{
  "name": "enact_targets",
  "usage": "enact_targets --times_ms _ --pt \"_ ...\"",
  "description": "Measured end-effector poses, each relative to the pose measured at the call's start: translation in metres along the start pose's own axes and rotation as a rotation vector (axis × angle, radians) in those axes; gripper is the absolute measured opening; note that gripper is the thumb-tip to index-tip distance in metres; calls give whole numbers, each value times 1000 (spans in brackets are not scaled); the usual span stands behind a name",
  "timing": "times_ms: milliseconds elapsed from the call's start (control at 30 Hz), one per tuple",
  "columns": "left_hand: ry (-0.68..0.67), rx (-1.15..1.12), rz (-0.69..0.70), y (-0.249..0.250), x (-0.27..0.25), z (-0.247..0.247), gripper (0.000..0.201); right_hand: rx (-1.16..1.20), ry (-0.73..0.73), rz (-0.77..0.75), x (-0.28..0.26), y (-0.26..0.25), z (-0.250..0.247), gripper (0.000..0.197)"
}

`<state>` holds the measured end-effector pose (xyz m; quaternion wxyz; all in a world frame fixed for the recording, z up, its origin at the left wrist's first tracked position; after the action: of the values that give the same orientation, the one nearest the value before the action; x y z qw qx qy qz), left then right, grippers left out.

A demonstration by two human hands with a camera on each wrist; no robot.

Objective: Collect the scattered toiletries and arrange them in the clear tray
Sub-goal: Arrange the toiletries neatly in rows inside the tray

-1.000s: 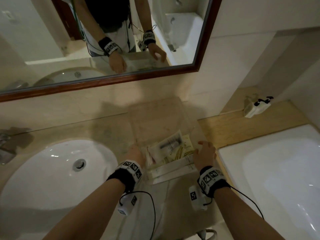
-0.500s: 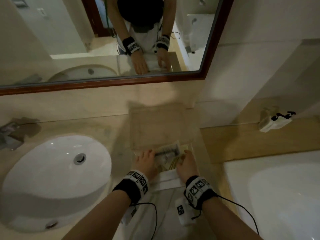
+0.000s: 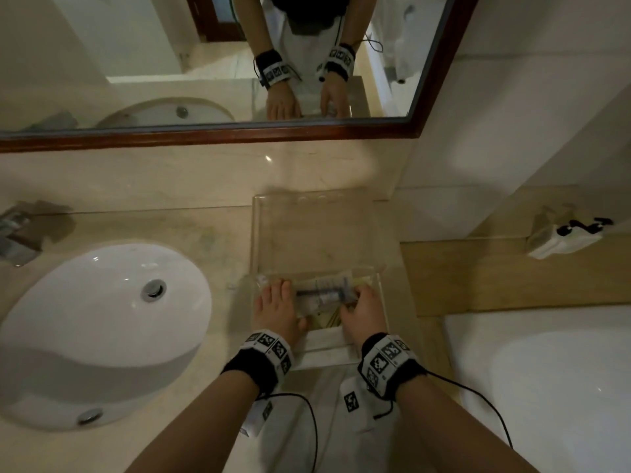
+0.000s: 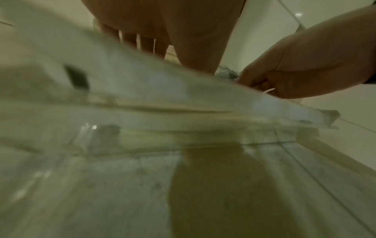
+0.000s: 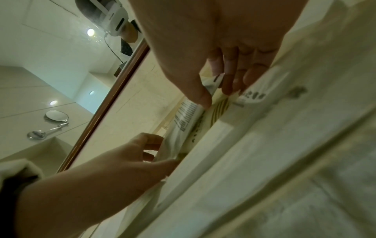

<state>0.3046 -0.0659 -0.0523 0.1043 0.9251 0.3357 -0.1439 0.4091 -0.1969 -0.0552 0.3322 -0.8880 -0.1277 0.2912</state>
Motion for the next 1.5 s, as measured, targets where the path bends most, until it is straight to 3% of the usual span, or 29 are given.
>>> enact_targets --times_ms 533,733,900,1133,1300,1500 --pt "20 -45 24 -12 2 2 75 59 -79 36 -4 -13 1 30" --pt "72 -18 73 -9 7 -4 65 -1 -117 41 -3 -14 -1 14" --pt "85 1 60 -7 12 -5 56 -176 -22 -3 -10 -20 6 18" --pt "92 -10 68 -9 12 -4 51 -448 5 79 -16 -20 20 37" --pt "78 -14 72 -10 11 -1 49 -267 -127 153 -7 -20 17 27" --pt "70 -17 58 -7 11 -3 49 139 -152 67 -9 -24 16 27"
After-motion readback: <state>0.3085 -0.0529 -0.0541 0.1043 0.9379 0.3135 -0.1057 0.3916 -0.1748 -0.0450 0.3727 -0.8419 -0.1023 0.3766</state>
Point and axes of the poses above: each hand's wrist, its own x-axis towards the middle knuckle, its own z-axis out of the palm, y = z × x, the point moved 5 cm from there along x, towards the middle knuckle, and after that the axes turned 2 degrees about x, right-handed, at the moved point
